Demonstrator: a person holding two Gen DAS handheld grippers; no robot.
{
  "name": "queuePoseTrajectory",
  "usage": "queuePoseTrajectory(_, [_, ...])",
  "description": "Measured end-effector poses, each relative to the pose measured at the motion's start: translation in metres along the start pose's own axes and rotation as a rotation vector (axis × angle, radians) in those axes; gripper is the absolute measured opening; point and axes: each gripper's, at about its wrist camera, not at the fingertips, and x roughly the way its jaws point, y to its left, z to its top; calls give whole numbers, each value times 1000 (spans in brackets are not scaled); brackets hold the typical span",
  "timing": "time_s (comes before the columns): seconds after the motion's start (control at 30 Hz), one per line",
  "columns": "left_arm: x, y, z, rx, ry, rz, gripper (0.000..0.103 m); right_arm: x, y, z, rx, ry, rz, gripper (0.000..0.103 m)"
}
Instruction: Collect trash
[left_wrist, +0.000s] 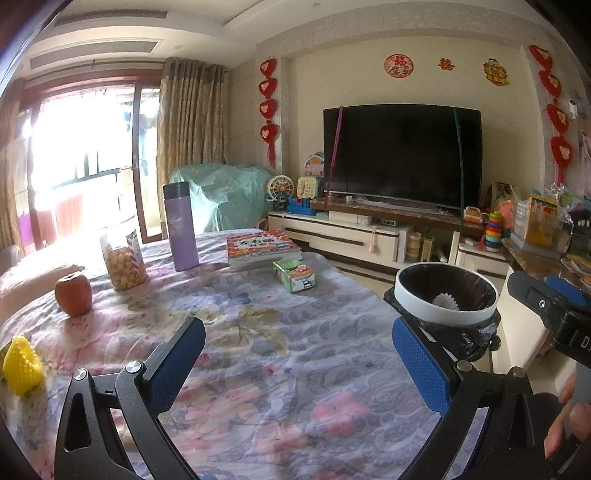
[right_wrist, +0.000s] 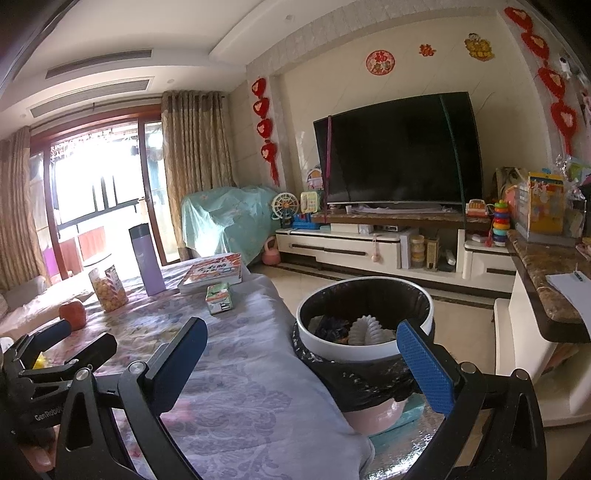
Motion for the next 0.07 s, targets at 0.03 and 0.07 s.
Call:
queuePoseTrajectory(0.03, [1, 2, 0, -3, 3, 1, 102, 2, 1, 0, 0, 4, 3, 103])
queuePoseTrajectory(0.07, [3, 5, 0, -9, 7, 3, 102, 2, 3, 0, 0, 8, 6, 103])
